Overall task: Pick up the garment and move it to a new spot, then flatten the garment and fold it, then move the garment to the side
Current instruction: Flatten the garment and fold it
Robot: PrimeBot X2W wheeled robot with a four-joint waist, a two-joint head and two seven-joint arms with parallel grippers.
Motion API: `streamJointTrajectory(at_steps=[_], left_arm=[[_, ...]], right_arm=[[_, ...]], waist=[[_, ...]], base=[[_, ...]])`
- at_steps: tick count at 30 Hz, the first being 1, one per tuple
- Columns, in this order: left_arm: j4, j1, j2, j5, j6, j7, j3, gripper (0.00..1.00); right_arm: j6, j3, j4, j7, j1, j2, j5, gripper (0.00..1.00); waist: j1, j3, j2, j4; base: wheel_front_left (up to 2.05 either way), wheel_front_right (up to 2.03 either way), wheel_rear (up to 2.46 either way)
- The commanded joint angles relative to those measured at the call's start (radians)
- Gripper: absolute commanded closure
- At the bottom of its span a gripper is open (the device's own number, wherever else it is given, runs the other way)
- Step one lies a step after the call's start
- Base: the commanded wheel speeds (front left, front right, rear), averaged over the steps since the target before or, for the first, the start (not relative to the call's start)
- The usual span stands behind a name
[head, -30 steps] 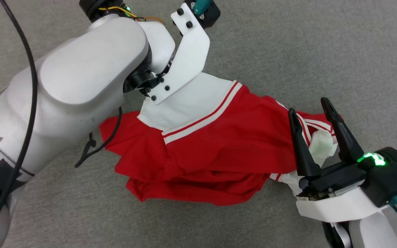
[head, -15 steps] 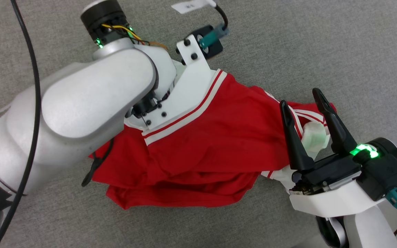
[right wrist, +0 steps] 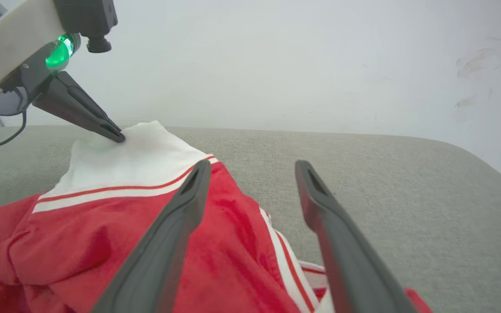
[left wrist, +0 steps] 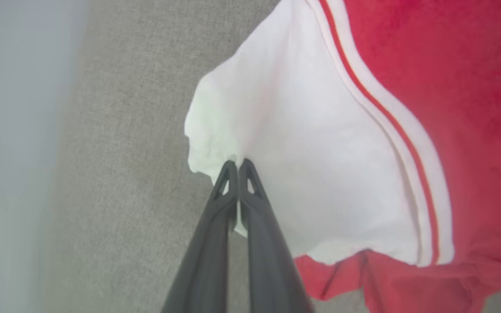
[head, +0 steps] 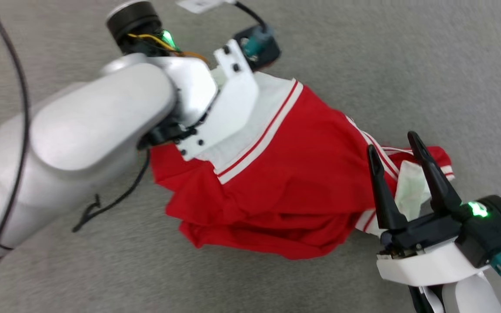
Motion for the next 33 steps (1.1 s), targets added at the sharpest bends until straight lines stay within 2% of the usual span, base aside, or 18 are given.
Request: streamJointTrajectory(at_steps=[1, 5, 10, 11, 16, 21, 27, 28, 29, 30, 33], left_arm=[[0.001, -0.003, 0.039, -0.023, 0.001, -0.050, 0.001, 1.00], [0.033, 0.017, 0.116, -0.059, 0.001, -0.120, 0.000, 1.00], [0.097, 0.078, 0.218, -0.090, 0.001, -0.153, 0.000, 1.00], [0.097, 0.078, 0.218, -0.090, 0.001, -0.153, 0.000, 1.00], [0.187, 0.164, 0.288, -0.138, 0.019, -0.187, 0.006, 1.00], [0.257, 0.246, 0.325, -0.179, 0.045, -0.211, 0.008, 1.00], [0.343, 0.358, 0.288, -0.229, 0.051, -0.268, 0.003, 1.00], [0.351, 0.362, 0.279, -0.227, 0.051, -0.287, 0.006, 0.96], [0.358, 0.361, 0.269, -0.226, 0.049, -0.299, 0.008, 0.60], [0.360, 0.352, 0.262, -0.212, 0.045, -0.321, 0.009, 0.00], [0.371, 0.324, 0.259, -0.201, 0.039, -0.366, 0.025, 0.00]], right_arm=[[-0.001, -0.003, -0.005, -0.002, 0.025, -0.010, -0.008, 0.00], [-0.001, -0.008, -0.013, -0.002, 0.055, -0.020, -0.017, 0.00], [-0.001, -0.010, -0.014, -0.002, 0.075, -0.029, -0.022, 0.00], [-0.001, -0.010, -0.014, -0.002, 0.075, -0.029, -0.022, 0.00], [-0.001, -0.010, -0.010, -0.002, 0.087, -0.033, -0.022, 0.00], [-0.001, -0.012, -0.002, -0.002, 0.085, -0.035, -0.018, 0.00], [-0.001, -0.023, 0.011, -0.002, 0.082, -0.034, -0.010, 0.00], [-0.001, -0.026, 0.013, -0.002, 0.086, -0.034, -0.010, 0.00], [-0.001, -0.029, 0.016, -0.002, 0.090, -0.033, -0.009, 0.00], [-0.001, -0.031, 0.019, -0.002, 0.094, -0.032, -0.009, 0.00], [-0.001, -0.041, 0.022, -0.002, 0.099, -0.029, -0.008, 0.00]], waist=[[-0.0001, -0.079, -0.0001, 0.083], [-0.0001, -0.118, -0.0001, 0.133], [-0.0001, -0.139, -0.0001, 0.167], [-0.0001, -0.139, -0.0001, 0.167], [-0.0001, -0.137, -0.0001, 0.173], [-0.0001, -0.120, -0.0001, 0.159], [-0.0001, -0.109, -0.0001, 0.145], [-0.0001, -0.113, -0.0001, 0.147], [-0.0001, -0.119, -0.0001, 0.151], [-0.0001, -0.127, -0.0001, 0.154], [-0.0001, -0.155, -0.0001, 0.168]], base=[[0.00, 0.00, 0.00], [0.00, 0.00, 0.00], [0.00, 0.00, 0.00], [0.00, 0.00, 0.00], [0.00, 0.00, 0.00], [0.00, 0.00, 0.00], [0.00, 0.00, 0.00], [0.00, 0.00, 0.00], [0.00, 0.00, 0.00], [0.00, 0.00, 0.00], [0.00, 0.00, 0.00]])
